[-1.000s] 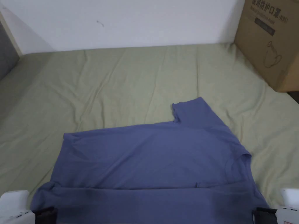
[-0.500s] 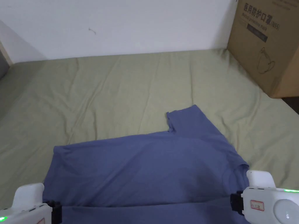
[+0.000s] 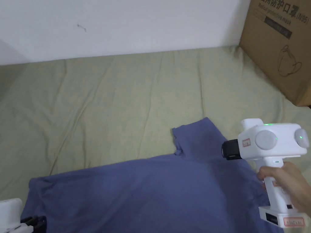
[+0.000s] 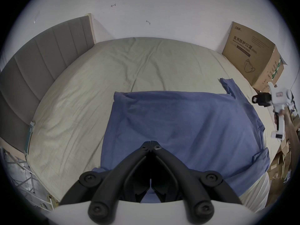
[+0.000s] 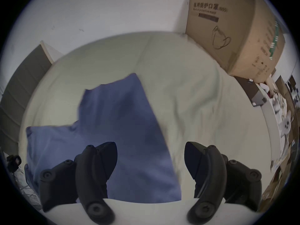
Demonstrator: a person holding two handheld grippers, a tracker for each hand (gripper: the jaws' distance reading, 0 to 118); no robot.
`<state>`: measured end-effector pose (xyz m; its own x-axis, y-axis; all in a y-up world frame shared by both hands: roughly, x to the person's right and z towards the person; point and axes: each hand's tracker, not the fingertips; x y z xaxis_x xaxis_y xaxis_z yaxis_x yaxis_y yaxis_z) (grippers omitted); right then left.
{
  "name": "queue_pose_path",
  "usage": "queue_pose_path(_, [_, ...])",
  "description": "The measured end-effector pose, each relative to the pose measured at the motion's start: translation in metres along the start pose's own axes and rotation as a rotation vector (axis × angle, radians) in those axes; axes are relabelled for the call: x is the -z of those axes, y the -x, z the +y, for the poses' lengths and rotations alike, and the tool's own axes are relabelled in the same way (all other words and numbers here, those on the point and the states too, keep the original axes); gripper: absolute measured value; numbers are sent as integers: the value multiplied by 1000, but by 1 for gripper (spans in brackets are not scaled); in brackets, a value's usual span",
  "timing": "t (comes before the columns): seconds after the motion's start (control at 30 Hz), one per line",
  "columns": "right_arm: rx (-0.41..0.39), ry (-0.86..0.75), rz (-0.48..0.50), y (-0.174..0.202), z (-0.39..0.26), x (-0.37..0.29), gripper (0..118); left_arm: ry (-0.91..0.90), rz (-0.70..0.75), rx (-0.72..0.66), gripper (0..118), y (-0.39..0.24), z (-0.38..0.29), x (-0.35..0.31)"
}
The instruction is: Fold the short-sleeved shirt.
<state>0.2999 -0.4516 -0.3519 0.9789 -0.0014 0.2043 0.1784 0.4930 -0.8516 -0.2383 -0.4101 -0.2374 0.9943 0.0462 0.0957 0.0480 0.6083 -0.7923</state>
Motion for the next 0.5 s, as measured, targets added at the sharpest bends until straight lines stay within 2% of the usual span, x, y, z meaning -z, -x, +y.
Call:
queue_pose_path(0.1, [12,94,39,-7,11,36,87,23,0,-5,0,3,-3,7])
queue_pose_path(0.17, [51,137,64,-9,7,46,84,30,11,-12,0,7,-5,10])
queue_pose_path(0.23, [19,106,51,-5,6,41,65,40,19,-18,0,11,-6,10])
queue_pose_path(0.27, [5,91,58,1,3,29,59,42,20,-21,0,13,-6,10])
queue_pose_path(0.3, [-31,73,45,4,4,23,59,42,22,-28,0,15,-6,9])
queue_pose_path(0.33, [-65,67,52,4,4,19,38,31,22,-35,0,18,-5,8])
queue_pose_path(0.37, [-72,59,101,5,4,16,10,20,20,-45,0,21,-3,7])
queue_pose_path(0.4, [-52,69,83,6,6,15,0,20,21,-59,11,23,1,6])
queue_pose_path(0.43, [-62,72,75,6,6,14,0,25,14,-73,29,26,6,6])
queue_pose_path(0.47, [-61,72,79,4,6,14,0,26,0,-84,55,29,11,7])
queue_pose_path(0.5, [-40,85,87,0,7,13,0,21,-7,-94,91,29,18,7])
